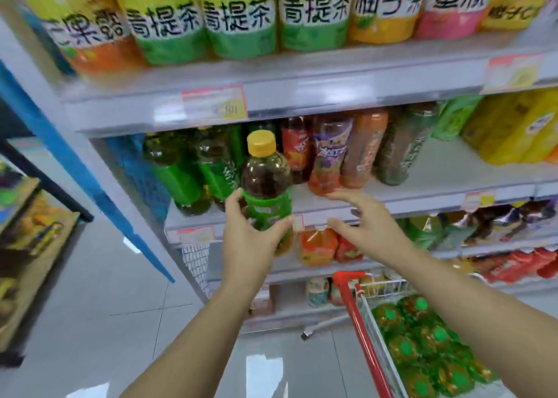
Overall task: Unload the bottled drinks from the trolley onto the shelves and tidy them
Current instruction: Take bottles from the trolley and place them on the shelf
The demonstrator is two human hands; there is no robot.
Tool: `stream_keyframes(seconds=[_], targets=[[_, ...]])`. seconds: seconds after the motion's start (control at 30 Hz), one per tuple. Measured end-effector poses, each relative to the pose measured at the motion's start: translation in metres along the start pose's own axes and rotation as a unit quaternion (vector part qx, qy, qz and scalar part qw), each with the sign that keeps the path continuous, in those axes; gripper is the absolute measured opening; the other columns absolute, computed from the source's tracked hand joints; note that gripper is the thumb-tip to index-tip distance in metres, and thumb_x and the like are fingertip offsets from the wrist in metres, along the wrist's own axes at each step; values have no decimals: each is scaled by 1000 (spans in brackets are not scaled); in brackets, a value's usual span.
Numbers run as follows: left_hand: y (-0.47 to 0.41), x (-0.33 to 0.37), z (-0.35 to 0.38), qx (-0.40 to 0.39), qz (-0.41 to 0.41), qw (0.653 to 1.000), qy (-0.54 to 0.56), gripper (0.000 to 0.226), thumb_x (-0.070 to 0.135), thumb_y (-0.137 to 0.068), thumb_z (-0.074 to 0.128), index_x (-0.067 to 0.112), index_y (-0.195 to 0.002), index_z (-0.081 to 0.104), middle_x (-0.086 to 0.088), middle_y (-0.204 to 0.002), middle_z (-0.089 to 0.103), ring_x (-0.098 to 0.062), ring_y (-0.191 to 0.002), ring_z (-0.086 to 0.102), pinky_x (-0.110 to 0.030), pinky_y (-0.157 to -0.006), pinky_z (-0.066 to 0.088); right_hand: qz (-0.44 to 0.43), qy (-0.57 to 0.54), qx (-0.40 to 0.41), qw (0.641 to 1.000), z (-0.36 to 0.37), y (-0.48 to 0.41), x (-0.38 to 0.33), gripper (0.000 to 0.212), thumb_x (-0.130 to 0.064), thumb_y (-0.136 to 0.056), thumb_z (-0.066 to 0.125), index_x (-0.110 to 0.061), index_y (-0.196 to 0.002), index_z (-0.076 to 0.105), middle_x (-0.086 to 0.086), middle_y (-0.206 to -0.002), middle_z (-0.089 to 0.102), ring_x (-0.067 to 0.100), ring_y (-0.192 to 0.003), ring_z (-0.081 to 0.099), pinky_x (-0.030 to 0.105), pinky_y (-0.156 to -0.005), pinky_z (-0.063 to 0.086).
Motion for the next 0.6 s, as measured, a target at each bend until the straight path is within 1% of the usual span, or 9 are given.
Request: stream_keyframes(seconds=[0.03, 0.07, 0.1, 0.17, 0.23, 0.33, 0.47, 0.53, 0.6], targets=[[-10, 3, -1, 29, 7, 1000, 6, 66, 8, -71, 80, 20, -121, 39, 13, -104, 56, 16, -87, 56, -4, -75, 42, 25, 43, -27, 998, 12, -5, 13, 52, -21, -84, 66, -18, -133, 48, 4, -138, 47, 17, -128, 42, 22, -109, 26], [-19, 5, -1, 57, 15, 998, 12, 67, 9, -71, 79, 19, -122, 38, 8, -108, 56, 9, -93, 56, -10, -82, 43, 42, 78, -56, 994, 23, -9, 24, 60, -21, -84, 66, -16, -138, 41, 7, -143, 42, 20, -132, 38, 19, -107, 22], [-28, 5, 2, 81, 25, 996, 15, 67, 9, -71, 80, 21, -122, 37, 4, -113, 55, -1, -100, 57, -16, -88, 43, 53, 111, -83, 989, 32, -13, 33, 67, -23, -84, 66, -15, -143, 33, 9, -147, 36, 21, -135, 32, 20, -108, 20], [-43, 2, 10, 120, 39, 992, 24, 67, 10, -70, 80, 27, -117, 35, 1, -117, 52, -11, -107, 54, -23, -94, 41, 65, 176, -115, 975, 41, -18, 45, 75, -28, -85, 64, -17, -147, 23, 8, -153, 24, 22, -141, 21, 27, -112, 17], [-56, -6, 18, 147, 48, 988, 21, 70, 12, -69, 81, 27, -117, 33, -1, -120, 50, -14, -111, 52, -26, -97, 41, 62, 226, -128, 964, 43, -22, 52, 76, -31, -85, 62, -18, -148, 21, 7, -155, 19, 22, -142, 18, 31, -115, 17], [-71, -23, 29, 169, 43, 985, 7, 75, 15, -68, 83, 15, -126, 35, -4, -122, 47, -21, -117, 50, -36, -101, 42, 55, 254, -145, 955, 45, -21, 55, 74, -33, -85, 62, -19, -147, 23, 5, -157, 14, 21, -143, 15, 34, -116, 18], [-77, -34, 33, 215, 37, 974, -56, 77, 20, -66, 84, 4, -126, 39, -12, -123, 49, -31, -117, 49, -45, -94, 46, 53, 244, -157, 956, 46, -18, 60, 70, -31, -86, 61, -21, -146, 27, 0, -158, 9, 19, -143, 14, 34, -116, 20], [-80, -32, 34, 238, 41, 960, -143, 82, 27, -63, 85, -1, -127, 41, -18, -120, 50, -38, -113, 50, -51, -86, 48, 49, 239, -156, 957, 45, -18, 62, 68, -31, -86, 61, -22, -146, 29, -2, -158, 7, 18, -144, 14, 34, -116, 20], [-82, -30, 35, 255, 49, 940, -222, 86, 32, -62, 84, -6, -127, 43, -24, -115, 52, -44, -104, 52, -52, -78, 50, 47, 237, -156, 958, 45, -18, 64, 66, -30, -86, 60, -23, -144, 32, -3, -158, 6, 17, -143, 13, 32, -115, 21]])
Point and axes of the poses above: each hand's wrist, its own y-axis away from the middle knuckle, its own z-axis out of the palm, x = y × z, the point moved 10 cm from there along -y, towards the middle knuckle
